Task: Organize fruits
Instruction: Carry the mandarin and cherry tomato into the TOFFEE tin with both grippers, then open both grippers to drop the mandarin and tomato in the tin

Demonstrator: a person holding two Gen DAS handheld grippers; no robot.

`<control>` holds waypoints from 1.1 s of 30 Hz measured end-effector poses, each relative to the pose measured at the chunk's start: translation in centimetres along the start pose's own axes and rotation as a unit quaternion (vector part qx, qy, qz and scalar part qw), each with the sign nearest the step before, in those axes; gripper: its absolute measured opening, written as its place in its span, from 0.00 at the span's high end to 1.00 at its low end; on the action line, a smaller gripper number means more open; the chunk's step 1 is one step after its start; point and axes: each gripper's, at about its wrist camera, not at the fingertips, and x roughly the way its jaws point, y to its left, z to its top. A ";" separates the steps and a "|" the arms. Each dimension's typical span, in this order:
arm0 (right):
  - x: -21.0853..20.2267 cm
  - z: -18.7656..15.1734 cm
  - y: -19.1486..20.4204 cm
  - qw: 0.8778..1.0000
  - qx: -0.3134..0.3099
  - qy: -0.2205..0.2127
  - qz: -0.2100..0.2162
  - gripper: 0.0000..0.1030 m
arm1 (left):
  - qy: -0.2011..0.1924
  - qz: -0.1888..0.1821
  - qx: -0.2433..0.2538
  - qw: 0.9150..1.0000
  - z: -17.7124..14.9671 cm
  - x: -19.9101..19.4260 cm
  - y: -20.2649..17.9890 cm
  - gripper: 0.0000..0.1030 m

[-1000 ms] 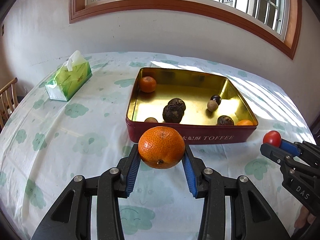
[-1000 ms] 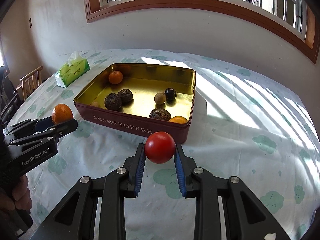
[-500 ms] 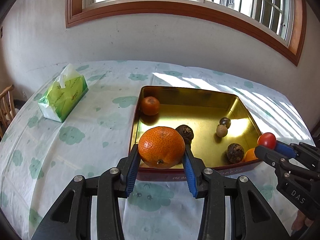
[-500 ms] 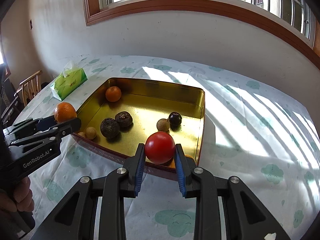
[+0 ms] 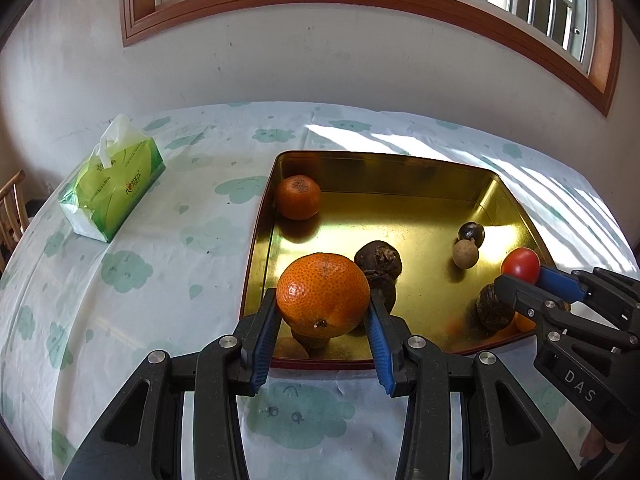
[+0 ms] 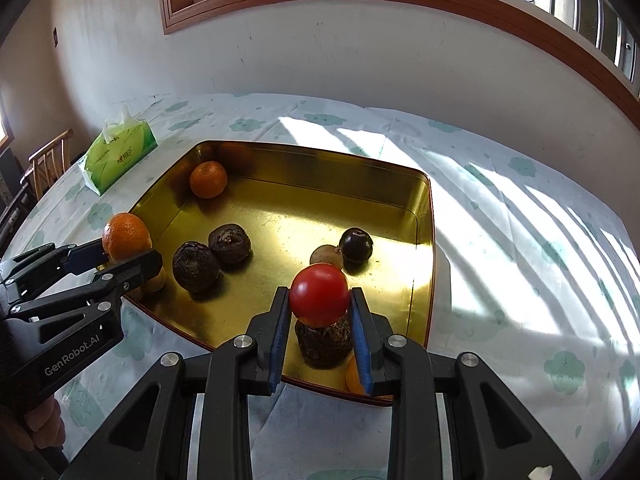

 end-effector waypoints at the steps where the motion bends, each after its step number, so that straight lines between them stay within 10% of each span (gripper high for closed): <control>1: 0.2 0.0 0.0 1.000 -0.001 0.002 -0.001 0.74 | 0.001 0.000 -0.001 1.000 0.0 0.1 0.0 0.58; 25: 0.8 -0.3 -0.6 1.000 0.007 0.009 -0.007 0.72 | 0.003 0.017 0.004 1.000 -0.4 0.4 -0.5 0.58; 33: 0.4 -0.2 -0.7 1.000 0.008 0.001 -0.007 0.56 | 0.004 0.019 0.003 1.000 -0.3 0.2 -0.5 0.56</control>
